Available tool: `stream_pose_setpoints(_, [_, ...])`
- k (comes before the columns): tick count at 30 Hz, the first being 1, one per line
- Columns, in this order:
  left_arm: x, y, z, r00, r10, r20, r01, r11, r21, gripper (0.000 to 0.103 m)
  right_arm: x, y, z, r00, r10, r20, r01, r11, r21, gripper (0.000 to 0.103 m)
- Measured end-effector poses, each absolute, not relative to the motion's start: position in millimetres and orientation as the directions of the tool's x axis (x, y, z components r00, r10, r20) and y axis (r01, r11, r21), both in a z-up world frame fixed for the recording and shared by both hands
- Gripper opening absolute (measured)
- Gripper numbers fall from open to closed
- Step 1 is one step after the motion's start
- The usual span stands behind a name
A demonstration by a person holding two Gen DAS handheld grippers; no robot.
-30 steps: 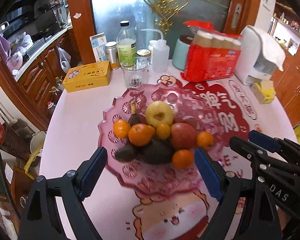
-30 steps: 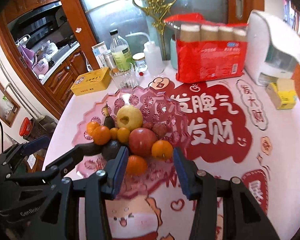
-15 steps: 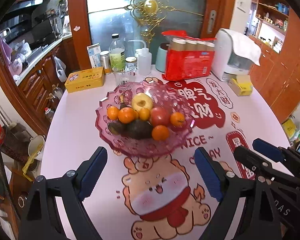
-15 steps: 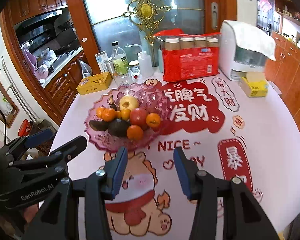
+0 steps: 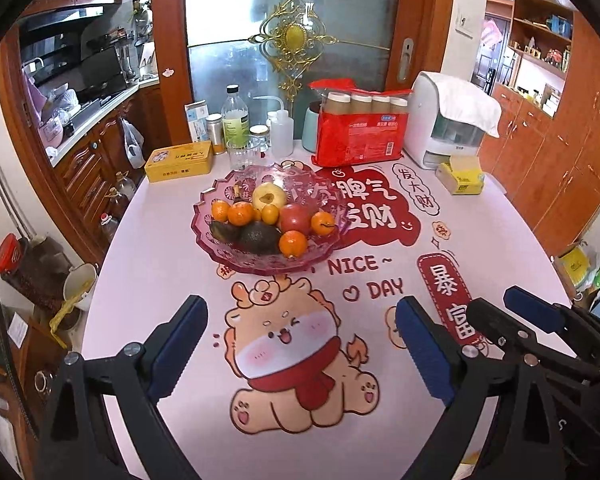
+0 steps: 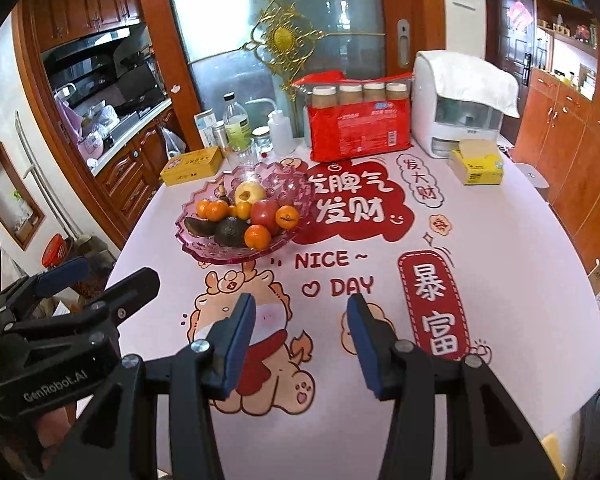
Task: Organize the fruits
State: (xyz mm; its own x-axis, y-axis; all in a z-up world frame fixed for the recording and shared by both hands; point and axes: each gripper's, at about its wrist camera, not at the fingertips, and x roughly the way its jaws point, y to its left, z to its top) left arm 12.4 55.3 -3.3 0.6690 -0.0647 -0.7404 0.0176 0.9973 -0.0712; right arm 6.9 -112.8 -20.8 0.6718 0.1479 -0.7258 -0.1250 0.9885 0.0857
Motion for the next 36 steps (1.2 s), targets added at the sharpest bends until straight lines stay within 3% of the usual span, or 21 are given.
stream_pose_setpoints(36, [-15.9, 20.1, -9.2, 0.628, 0.062, -0.776, -0.151, 0.988, -0.043, 0.096, -4.7, -151.8, -17.8, 0.664, 0.230, -0.712, -0.232, 0.968, 0.096, 0.048])
